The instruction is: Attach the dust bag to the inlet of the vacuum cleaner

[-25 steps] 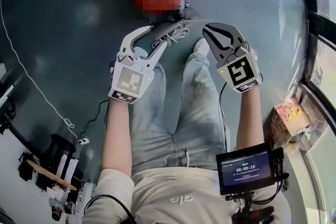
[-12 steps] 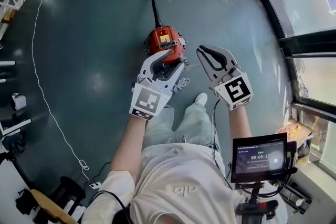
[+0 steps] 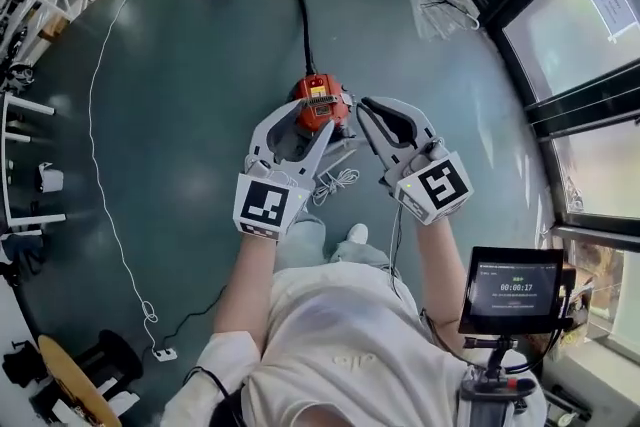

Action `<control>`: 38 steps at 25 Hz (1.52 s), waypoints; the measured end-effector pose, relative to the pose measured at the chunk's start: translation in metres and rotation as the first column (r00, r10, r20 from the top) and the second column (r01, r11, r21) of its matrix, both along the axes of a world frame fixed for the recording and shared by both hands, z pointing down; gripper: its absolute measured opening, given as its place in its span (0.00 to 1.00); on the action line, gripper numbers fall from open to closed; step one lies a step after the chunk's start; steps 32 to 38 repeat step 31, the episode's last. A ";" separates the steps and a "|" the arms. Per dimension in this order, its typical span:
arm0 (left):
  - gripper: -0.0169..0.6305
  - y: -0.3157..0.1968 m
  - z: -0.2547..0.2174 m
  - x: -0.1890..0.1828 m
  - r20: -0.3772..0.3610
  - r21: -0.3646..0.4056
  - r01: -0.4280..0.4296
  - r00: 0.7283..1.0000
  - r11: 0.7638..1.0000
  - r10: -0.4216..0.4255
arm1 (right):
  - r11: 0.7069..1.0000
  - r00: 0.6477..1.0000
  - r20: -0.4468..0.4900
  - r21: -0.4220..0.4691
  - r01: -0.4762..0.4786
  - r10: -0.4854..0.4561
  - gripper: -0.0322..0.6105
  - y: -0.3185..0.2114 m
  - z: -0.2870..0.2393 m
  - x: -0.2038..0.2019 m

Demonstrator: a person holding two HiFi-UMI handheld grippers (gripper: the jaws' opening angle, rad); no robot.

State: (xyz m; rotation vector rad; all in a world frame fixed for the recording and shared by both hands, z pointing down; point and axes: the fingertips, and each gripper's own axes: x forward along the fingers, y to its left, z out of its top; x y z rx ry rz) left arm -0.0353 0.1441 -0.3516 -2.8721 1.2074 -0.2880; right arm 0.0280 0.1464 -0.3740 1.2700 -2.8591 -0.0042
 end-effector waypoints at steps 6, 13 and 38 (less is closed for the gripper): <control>0.32 0.034 -0.025 -0.002 -0.064 0.000 -0.016 0.998 1.000 0.016 | 0.996 0.999 -0.009 0.082 -0.047 0.048 0.11 0.035 -0.033 0.000; 0.32 0.087 -0.084 -0.032 -0.090 0.106 -0.068 0.993 0.992 0.078 | 0.986 0.994 -0.043 0.136 -0.093 0.100 0.10 0.091 -0.075 -0.040; 0.03 0.081 -0.093 -0.036 -0.126 0.073 -0.104 0.986 0.992 0.113 | 0.983 0.991 -0.056 0.141 -0.115 0.124 0.10 0.083 -0.079 -0.044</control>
